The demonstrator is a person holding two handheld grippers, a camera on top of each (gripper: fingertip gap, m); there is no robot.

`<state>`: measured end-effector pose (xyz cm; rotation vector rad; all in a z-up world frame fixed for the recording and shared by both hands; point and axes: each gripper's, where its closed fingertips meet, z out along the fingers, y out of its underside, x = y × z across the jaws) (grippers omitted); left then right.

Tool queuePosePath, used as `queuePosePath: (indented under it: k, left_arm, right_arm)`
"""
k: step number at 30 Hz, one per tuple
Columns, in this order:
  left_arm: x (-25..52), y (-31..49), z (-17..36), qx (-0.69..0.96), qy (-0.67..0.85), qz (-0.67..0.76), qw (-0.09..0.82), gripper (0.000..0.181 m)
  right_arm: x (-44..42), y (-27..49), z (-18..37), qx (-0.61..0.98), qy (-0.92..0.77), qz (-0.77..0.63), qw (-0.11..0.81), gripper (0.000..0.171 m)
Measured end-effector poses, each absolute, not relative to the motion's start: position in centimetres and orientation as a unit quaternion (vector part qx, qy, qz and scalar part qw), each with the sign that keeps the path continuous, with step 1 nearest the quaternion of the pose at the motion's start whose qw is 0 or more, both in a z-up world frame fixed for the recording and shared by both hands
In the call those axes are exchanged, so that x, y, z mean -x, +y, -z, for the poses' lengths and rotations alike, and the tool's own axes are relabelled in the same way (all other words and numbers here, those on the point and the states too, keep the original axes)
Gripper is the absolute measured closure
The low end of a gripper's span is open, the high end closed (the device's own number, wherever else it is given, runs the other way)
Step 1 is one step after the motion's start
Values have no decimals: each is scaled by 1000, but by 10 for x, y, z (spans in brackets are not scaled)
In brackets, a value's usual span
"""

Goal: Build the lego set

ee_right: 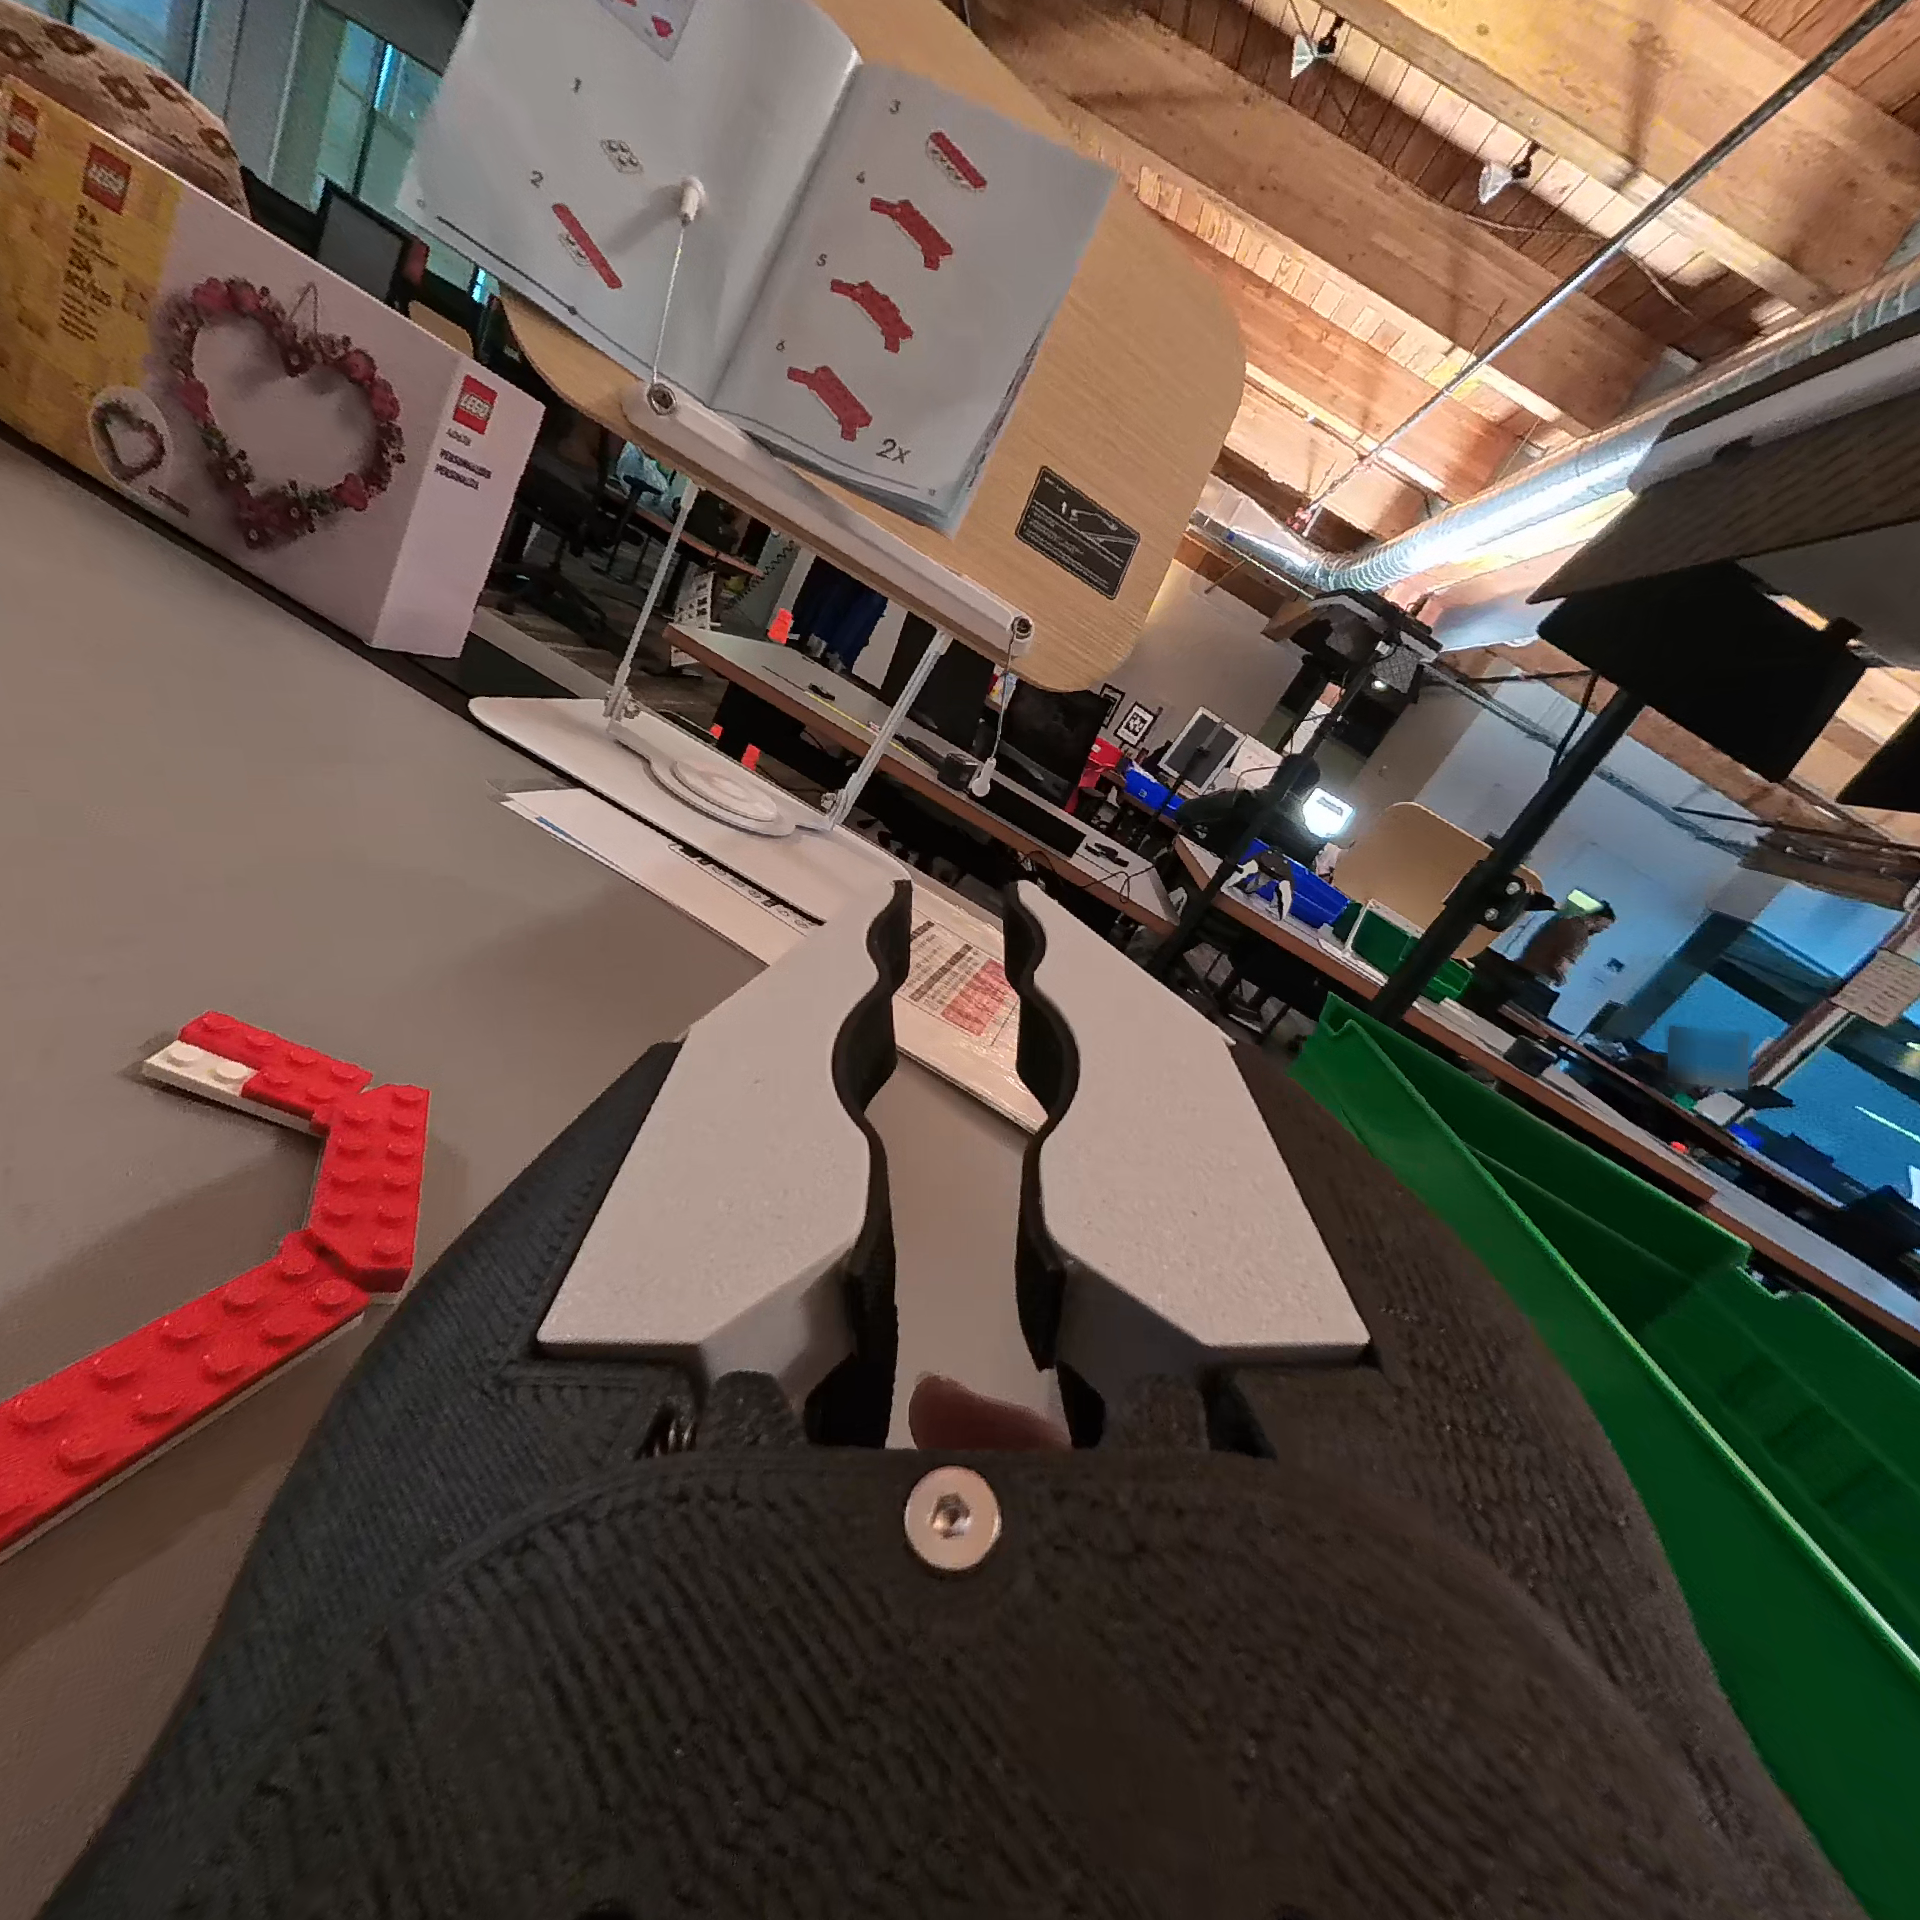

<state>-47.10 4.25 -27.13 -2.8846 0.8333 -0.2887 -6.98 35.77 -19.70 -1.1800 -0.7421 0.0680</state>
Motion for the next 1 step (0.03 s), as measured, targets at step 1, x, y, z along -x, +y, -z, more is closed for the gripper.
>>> queuePosePath:
  k: [1]
  left_arm:
    - [469,42,275,952,284,103,55,166]
  right_arm:
    - [70,358,197,544,-343,-30,766,156]
